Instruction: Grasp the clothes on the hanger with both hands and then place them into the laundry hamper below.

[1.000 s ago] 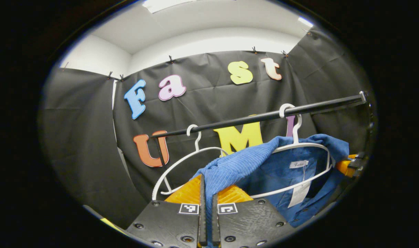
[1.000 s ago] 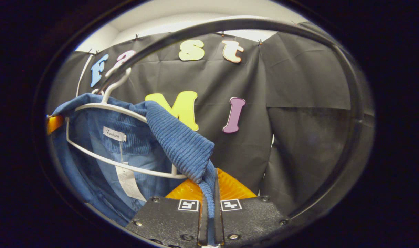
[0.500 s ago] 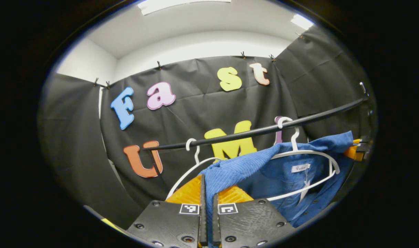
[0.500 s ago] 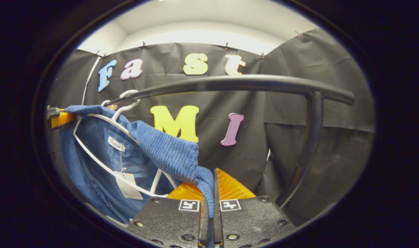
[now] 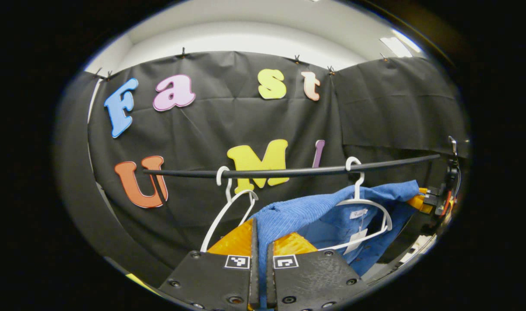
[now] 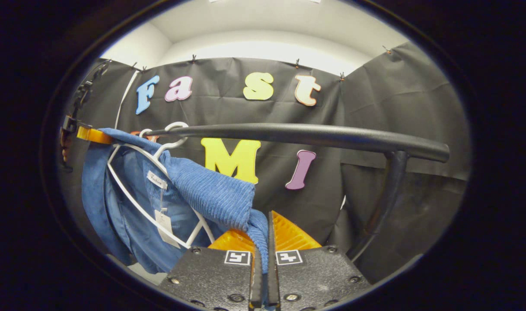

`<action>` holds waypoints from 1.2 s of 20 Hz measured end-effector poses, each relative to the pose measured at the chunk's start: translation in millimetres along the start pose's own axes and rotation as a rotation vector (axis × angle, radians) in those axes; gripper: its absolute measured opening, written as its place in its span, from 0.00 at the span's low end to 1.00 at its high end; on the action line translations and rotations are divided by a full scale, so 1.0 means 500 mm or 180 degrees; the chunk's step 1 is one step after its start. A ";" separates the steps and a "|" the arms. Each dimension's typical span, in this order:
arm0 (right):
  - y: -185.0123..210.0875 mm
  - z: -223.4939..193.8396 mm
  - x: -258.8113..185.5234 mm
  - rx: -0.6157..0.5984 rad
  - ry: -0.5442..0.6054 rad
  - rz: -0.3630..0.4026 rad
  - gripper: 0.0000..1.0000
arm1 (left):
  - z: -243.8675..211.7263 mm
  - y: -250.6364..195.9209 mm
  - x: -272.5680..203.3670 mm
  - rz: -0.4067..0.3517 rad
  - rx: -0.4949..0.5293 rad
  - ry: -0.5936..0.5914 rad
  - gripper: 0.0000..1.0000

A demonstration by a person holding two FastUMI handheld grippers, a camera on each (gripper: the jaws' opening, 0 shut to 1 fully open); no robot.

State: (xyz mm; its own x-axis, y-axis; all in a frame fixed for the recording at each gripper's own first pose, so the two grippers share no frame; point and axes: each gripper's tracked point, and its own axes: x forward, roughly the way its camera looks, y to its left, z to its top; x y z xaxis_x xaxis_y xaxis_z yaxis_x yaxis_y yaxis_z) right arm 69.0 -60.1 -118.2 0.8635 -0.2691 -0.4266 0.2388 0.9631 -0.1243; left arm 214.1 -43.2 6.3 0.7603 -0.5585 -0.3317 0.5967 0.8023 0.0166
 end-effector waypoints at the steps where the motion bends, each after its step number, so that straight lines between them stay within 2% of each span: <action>1: -0.001 -0.001 0.001 -0.0012 0.0012 -0.0006 0.08 | -0.008 0.001 0.001 -0.0062 0.0141 0.0137 0.08; 4: -0.003 0.000 0.000 -0.0037 0.0022 0.0011 0.09 | -0.012 0.010 -0.003 -0.0090 0.0655 0.0421 0.06; 8: -0.002 0.010 0.005 -0.0158 -0.0007 0.0005 0.08 | -0.012 0.028 -0.009 -0.0014 0.1425 0.0685 0.06; 13: 0.014 0.018 0.008 -0.0275 -0.0032 0.0062 0.08 | 0.051 0.056 -0.003 0.0133 0.2204 0.0524 0.07; 14: 0.014 0.020 0.007 -0.0300 -0.0048 0.0047 0.08 | 0.061 0.049 -0.005 0.0081 0.2404 0.0428 0.06; 15: 0.010 0.022 0.007 -0.0311 -0.0056 0.0024 0.08 | 0.060 0.046 0.000 -0.0069 0.2523 0.0340 0.05; 16: 0.006 0.023 0.010 -0.0294 -0.0055 0.0024 0.08 | 0.046 0.058 -0.007 -0.0096 0.2547 0.0434 0.04; 18: 0.017 0.013 0.008 -0.0219 -0.0024 0.0108 0.08 | 0.037 0.062 -0.009 -0.0085 0.2329 0.0466 0.04; 21: 0.012 -0.003 0.019 -0.0198 0.0019 0.0129 0.08 | 0.023 0.044 -0.005 -0.0376 0.1404 0.0358 0.02; 24: 0.017 -0.027 0.032 0.0024 0.0130 0.0199 0.10 | -0.001 0.024 -0.016 -0.0850 0.0333 0.0244 0.05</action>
State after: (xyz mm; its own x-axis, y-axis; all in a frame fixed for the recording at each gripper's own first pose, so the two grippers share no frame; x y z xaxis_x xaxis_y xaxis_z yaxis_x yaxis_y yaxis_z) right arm 78.9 -56.5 -138.0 0.8580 -0.2085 -0.4695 0.1885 0.9780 -0.0898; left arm 215.0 -28.7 8.6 0.5536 -0.7261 -0.4077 0.7992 0.6009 0.0149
